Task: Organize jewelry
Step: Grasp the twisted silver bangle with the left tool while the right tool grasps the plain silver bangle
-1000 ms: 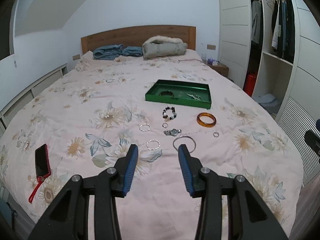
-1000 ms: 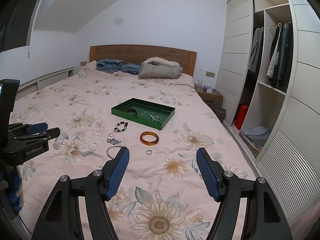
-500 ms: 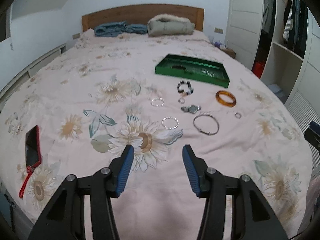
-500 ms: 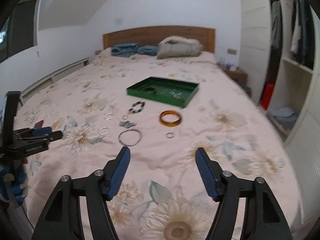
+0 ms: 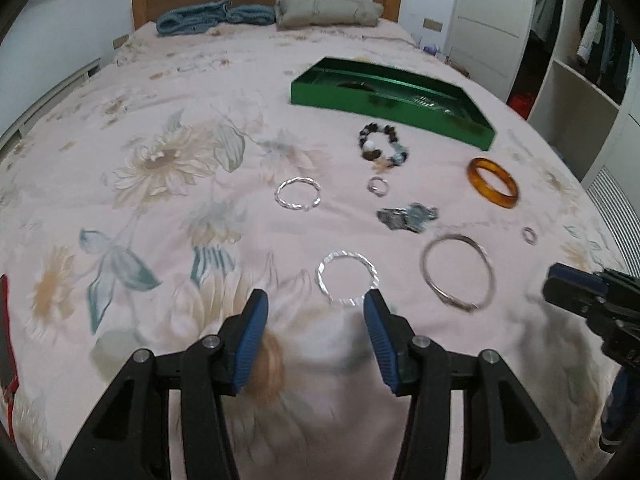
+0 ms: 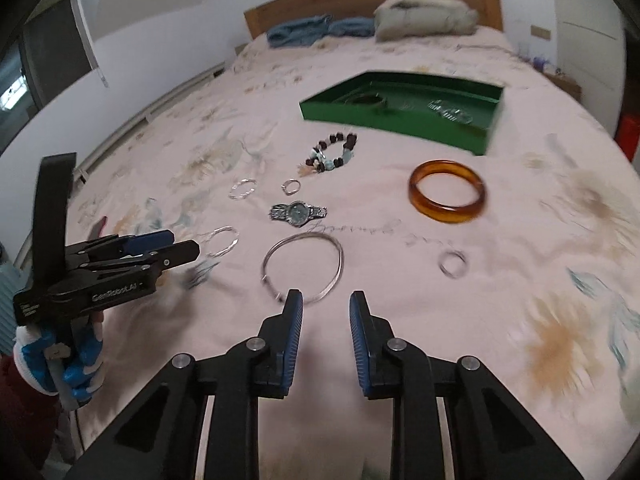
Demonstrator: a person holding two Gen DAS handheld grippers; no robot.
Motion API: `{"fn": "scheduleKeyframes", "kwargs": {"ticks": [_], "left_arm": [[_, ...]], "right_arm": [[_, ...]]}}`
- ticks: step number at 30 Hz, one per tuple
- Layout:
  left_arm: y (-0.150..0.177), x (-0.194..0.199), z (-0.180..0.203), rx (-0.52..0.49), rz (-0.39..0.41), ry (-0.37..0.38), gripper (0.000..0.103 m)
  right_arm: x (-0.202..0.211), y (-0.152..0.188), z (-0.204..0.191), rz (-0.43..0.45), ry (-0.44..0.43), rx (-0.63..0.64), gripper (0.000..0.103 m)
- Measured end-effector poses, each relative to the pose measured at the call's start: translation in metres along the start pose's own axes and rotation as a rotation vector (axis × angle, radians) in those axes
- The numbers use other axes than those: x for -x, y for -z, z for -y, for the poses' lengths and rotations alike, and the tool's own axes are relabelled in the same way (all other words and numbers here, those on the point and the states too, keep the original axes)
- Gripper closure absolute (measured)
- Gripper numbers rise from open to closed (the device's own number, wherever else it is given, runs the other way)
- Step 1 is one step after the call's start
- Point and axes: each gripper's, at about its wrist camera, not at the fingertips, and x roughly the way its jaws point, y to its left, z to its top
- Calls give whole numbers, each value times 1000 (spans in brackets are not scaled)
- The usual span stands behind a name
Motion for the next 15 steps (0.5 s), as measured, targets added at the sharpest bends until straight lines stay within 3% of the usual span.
{"fn": "scheduleKeyframes", "kwargs": {"ticks": [6, 10, 12, 15], "left_arm": [[-10, -36, -3, -24, -62, -5, 61], [-4, -48, 11, -121, -75, -43, 65], [-3, -51, 15, -147, -80, -42, 75], [-4, -53, 19, -159, -77, -38, 89]], "right_arm": [[-56, -21, 3, -105, 19, 45, 79], [-78, -26, -3, -155, 32, 123, 79], [-85, -28, -6, -169, 41, 159, 81], [-93, -30, -5, -167, 56, 180, 92]]}}
